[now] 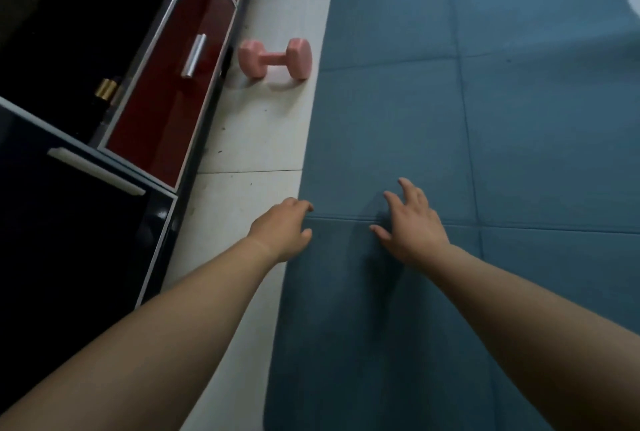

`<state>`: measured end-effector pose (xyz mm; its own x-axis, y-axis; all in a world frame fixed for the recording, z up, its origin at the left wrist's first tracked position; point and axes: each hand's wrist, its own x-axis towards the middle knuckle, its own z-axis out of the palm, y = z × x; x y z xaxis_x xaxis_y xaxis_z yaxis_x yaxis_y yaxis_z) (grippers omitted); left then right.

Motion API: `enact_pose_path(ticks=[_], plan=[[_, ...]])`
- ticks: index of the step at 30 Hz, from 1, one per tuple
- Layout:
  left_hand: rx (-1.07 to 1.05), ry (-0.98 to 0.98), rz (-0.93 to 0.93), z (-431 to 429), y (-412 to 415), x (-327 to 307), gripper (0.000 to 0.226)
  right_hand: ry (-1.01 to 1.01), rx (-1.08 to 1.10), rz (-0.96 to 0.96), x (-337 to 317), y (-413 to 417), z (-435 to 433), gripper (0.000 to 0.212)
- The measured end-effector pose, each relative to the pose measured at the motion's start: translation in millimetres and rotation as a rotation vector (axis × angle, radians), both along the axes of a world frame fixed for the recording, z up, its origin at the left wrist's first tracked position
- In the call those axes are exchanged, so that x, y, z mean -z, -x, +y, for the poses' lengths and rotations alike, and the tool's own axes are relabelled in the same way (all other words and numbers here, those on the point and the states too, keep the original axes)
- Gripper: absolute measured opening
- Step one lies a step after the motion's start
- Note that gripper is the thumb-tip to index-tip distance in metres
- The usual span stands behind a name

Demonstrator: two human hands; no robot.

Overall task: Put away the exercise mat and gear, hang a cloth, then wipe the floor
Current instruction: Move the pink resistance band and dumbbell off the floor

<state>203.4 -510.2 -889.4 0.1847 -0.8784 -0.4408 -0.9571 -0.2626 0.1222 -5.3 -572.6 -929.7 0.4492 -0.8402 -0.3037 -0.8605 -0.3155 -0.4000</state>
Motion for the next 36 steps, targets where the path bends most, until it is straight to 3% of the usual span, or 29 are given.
enact_pose_path(ticks=[6,13,17,23,31,36], plan=[[-0.058,0.274,0.052,-49.9,-36.0,27.3,0.042,0.036,-0.065,0.027,11.0,-25.5,-13.5,0.072],[-0.070,0.279,0.034,-112.0,-82.8,60.0,0.044,0.079,0.100,-0.013,35.5,-112.8,-85.6,0.067],[-0.020,0.357,0.076,-152.1,-112.6,67.2,0.043,0.167,0.226,0.084,53.3,-138.9,-100.6,0.069],[0.020,0.353,0.045,-199.9,-157.2,53.5,0.046,0.210,0.264,0.102,51.7,-140.3,-103.5,0.070],[-0.019,0.513,0.108,-280.8,-182.0,11.5,0.055,0.258,0.300,0.143,55.8,-140.4,-101.7,0.069],[0.025,0.538,-0.039,-310.4,-213.4,12.9,0.059,0.277,0.312,0.142,56.4,-140.2,-101.5,0.070]])
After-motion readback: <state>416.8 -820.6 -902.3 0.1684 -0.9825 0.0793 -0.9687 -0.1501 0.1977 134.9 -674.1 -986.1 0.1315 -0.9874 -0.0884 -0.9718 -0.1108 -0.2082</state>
